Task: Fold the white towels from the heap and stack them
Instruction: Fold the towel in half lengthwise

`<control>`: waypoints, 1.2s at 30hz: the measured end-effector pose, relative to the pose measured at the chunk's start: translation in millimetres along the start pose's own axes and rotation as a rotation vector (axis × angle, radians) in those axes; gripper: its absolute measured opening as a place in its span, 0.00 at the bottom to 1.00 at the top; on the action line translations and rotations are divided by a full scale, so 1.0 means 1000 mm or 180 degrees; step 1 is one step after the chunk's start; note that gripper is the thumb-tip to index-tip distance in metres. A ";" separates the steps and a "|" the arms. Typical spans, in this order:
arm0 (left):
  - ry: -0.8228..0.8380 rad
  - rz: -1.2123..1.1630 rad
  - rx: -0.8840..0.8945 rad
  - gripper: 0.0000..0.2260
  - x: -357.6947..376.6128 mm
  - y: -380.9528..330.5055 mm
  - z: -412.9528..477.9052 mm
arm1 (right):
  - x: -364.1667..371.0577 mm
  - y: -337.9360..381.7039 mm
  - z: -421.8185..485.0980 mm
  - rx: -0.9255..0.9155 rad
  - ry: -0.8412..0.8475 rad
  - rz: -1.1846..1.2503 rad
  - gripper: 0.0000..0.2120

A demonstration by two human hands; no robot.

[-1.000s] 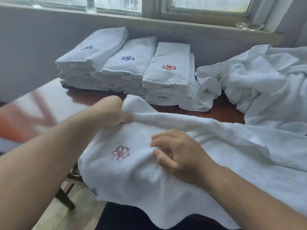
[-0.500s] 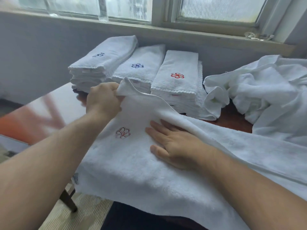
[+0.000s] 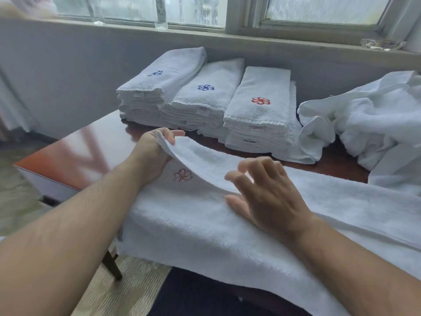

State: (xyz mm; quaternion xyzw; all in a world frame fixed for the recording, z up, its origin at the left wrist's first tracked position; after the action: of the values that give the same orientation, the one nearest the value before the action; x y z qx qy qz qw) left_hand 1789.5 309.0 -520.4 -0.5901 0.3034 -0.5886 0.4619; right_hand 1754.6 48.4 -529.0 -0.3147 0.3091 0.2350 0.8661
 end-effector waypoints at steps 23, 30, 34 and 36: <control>-0.0986 0.2044 -0.1709 0.19 -0.025 -0.022 0.019 | 0.009 0.026 0.001 0.1684 0.0867 0.0923 0.04; -0.0897 0.1026 -0.1251 0.12 -0.023 -0.020 0.013 | 0.004 0.024 0.002 0.1626 0.0400 0.0963 0.03; -0.0797 0.1273 -0.1090 0.13 -0.031 -0.024 0.006 | 0.001 0.026 0.002 0.1172 0.0094 0.0809 0.02; -0.0774 0.2234 -0.1020 0.16 -0.037 -0.024 0.005 | 0.000 0.026 0.002 0.0980 0.0023 0.0712 0.02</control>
State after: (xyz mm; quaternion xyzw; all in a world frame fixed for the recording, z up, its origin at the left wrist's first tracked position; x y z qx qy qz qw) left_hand 1785.3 353.1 -513.5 -0.5805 0.5175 -0.2663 0.5694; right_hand 1739.9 68.1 -538.6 -0.1431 0.3777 0.2785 0.8714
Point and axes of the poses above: each hand's wrist, its own z-axis towards the middle knuckle, its own x-axis out of the palm, y = z × x, the point moved 1 cm from there along z, towards the middle knuckle, and after that the axes turned 13 degrees about -z, right-handed, at the moved point
